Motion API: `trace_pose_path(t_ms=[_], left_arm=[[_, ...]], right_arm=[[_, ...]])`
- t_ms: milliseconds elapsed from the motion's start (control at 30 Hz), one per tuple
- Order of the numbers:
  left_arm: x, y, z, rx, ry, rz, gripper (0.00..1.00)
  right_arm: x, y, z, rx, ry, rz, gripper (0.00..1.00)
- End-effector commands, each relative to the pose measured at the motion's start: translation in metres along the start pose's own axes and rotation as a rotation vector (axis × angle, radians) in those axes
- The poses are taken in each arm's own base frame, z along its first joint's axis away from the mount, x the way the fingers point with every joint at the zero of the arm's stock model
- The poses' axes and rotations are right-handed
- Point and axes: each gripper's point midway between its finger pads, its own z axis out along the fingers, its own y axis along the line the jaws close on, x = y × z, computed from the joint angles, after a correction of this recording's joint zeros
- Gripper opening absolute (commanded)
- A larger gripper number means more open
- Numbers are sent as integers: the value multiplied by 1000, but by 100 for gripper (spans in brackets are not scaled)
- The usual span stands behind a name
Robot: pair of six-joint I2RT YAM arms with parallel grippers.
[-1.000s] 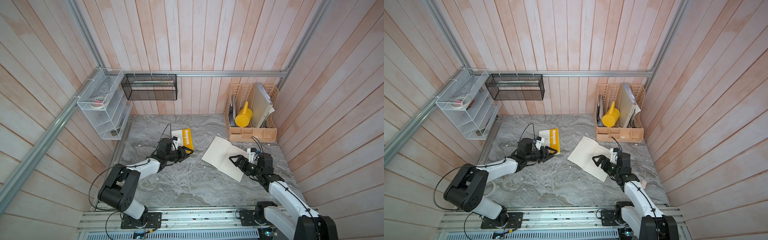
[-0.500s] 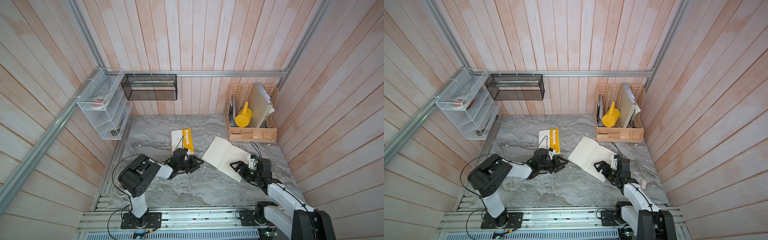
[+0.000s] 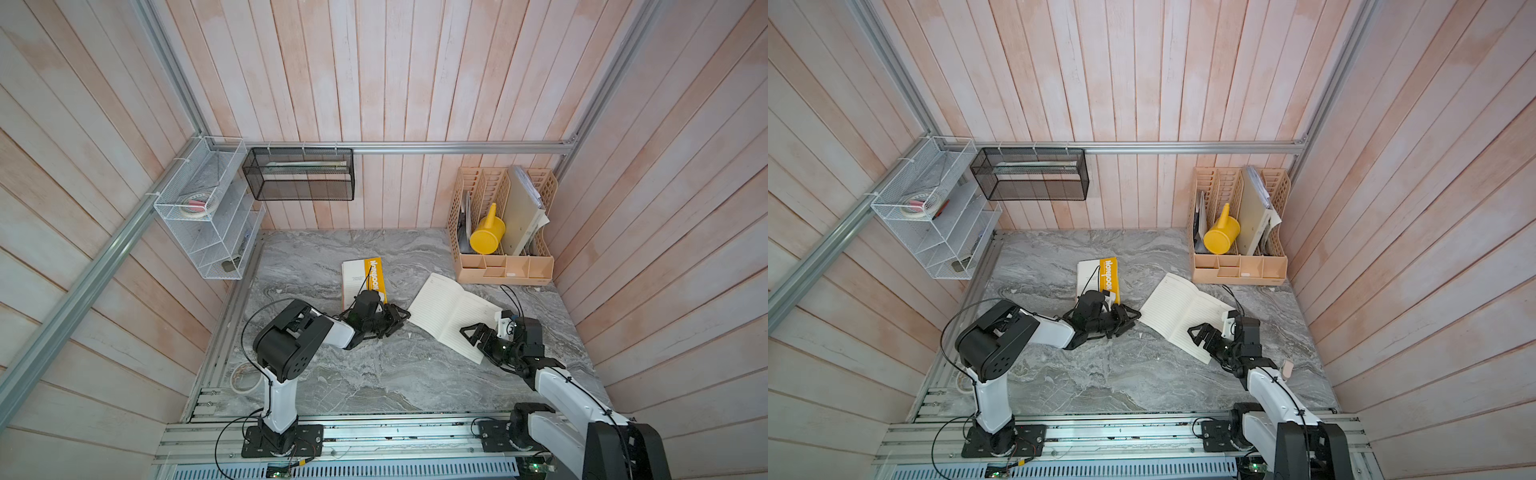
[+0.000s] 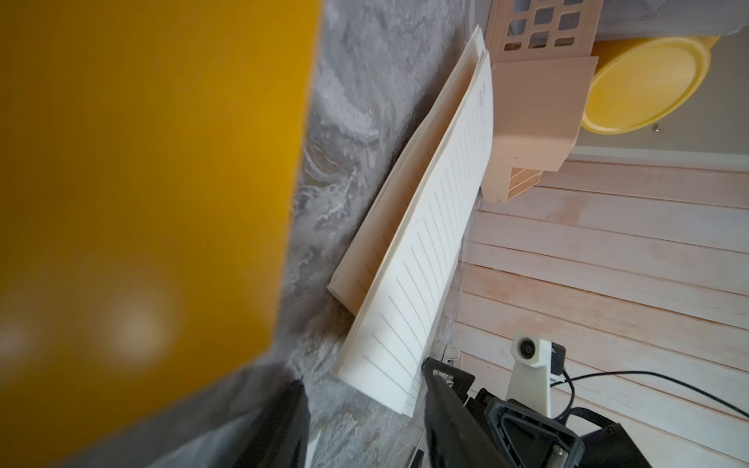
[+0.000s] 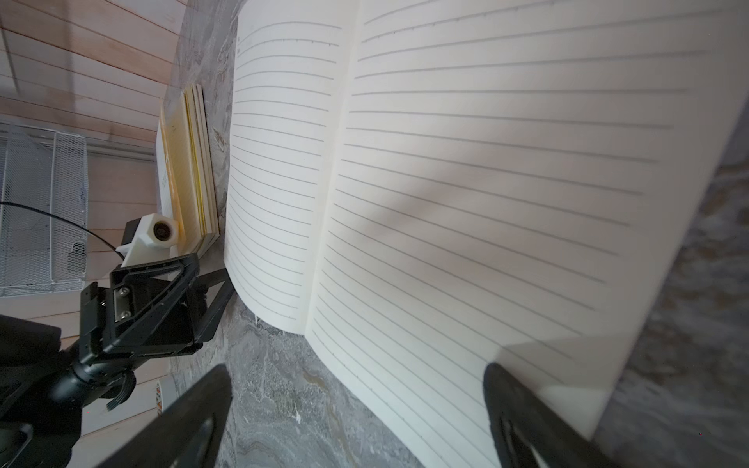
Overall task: Close the notebook
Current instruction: Close the notebook at the center of the board.
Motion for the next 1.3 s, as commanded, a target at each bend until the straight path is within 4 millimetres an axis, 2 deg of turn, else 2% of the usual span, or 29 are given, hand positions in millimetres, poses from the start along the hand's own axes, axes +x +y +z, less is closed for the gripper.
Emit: trace_pose_path(t_ms=[0, 367, 500, 867, 1033, 1267], left_arm=[[-4, 8, 7, -28, -17, -2, 48], [-7, 8, 11, -25, -22, -3, 39], [-6, 5, 11, -14, -21, 0, 25], [1, -2, 4, 7, -28, 34, 0], [9, -16, -6, 25, -31, 92, 0], [34, -58, -37, 87, -55, 211, 0]], right_arm=[[6, -8, -1, 23, 11, 3, 98], [5, -4, -2, 9, 12, -2, 98], [7, -5, -1, 6, 14, 0, 98], [9, -3, -1, -10, 20, 2, 98], [8, -2, -3, -8, 9, -3, 98], [-6, 6, -18, 15, -67, -42, 98]])
